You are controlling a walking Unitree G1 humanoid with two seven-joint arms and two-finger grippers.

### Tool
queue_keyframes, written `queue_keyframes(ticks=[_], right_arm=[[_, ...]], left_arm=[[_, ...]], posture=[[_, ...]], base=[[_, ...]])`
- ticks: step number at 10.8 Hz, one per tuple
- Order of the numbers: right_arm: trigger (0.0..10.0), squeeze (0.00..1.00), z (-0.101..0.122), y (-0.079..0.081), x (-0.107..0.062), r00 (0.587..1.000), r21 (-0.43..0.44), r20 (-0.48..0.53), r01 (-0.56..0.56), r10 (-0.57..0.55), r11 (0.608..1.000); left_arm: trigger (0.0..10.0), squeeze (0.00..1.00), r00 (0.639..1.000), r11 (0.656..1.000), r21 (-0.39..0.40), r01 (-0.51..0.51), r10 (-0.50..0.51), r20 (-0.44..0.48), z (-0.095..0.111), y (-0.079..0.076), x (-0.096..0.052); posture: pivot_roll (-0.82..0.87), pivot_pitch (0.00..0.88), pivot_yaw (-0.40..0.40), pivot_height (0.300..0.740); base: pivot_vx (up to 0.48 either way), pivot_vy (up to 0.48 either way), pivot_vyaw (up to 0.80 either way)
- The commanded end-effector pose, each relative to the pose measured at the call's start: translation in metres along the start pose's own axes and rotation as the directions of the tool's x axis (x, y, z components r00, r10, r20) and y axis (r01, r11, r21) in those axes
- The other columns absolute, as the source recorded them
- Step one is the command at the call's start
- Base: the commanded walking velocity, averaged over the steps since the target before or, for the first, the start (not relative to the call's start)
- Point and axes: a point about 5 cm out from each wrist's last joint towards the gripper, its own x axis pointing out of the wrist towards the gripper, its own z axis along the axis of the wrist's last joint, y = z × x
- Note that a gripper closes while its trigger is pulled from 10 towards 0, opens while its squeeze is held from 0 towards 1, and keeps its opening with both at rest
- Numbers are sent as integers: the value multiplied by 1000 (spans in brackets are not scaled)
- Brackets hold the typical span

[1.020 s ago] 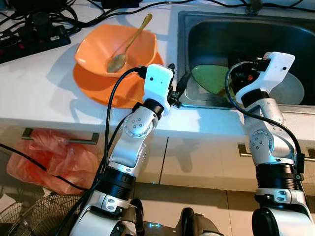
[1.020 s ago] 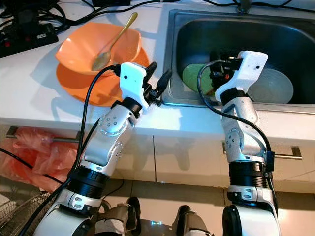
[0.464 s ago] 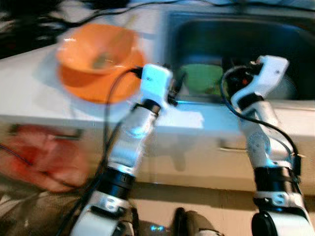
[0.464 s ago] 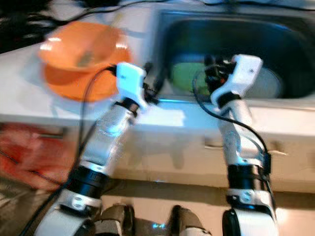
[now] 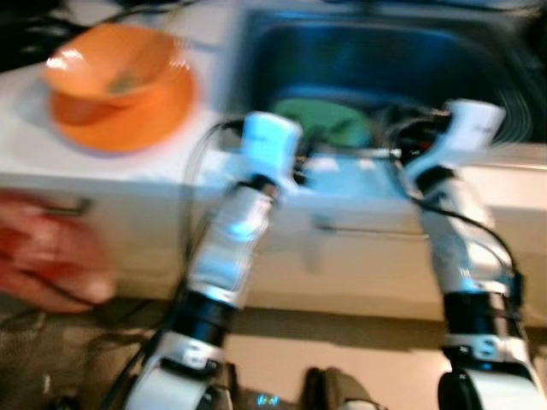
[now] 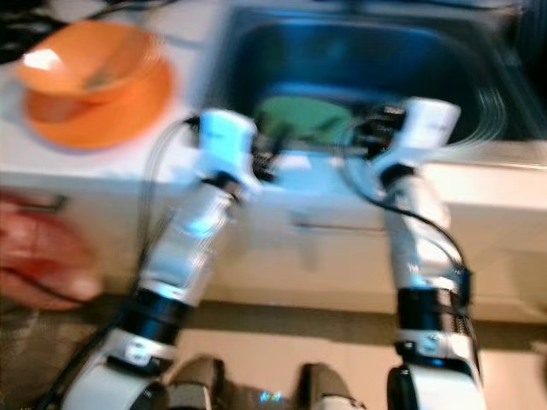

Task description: Kitchen organization

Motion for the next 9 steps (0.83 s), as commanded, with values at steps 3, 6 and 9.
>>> queue_keyframes(ticks=[3, 6, 9], right_arm=[[10000, 0, 0, 6, 1, 1000, -4, -5, -18, 18, 1000], [10000, 0, -2, 7, 1, 1000, -1, -11, -24, 24, 1000], [10000, 0, -3, 7, 1, 999, 1, -19, -27, 27, 1000]], left_arm=[[10000, 0, 999, 999, 11, -32, 32, -7, -2, 9, -3], [10000, 0, 999, 999, -11, -41, 41, -4, -2, 10, -4], [10000, 0, 998, 998, -4, -62, 62, -29, -9, 15, -7]], posture=[[33, 217, -1, 740], [32, 220, -5, 740], [32, 224, -9, 740]], base=[[0, -480, 0], [0, -160, 0], [0, 0, 0]])
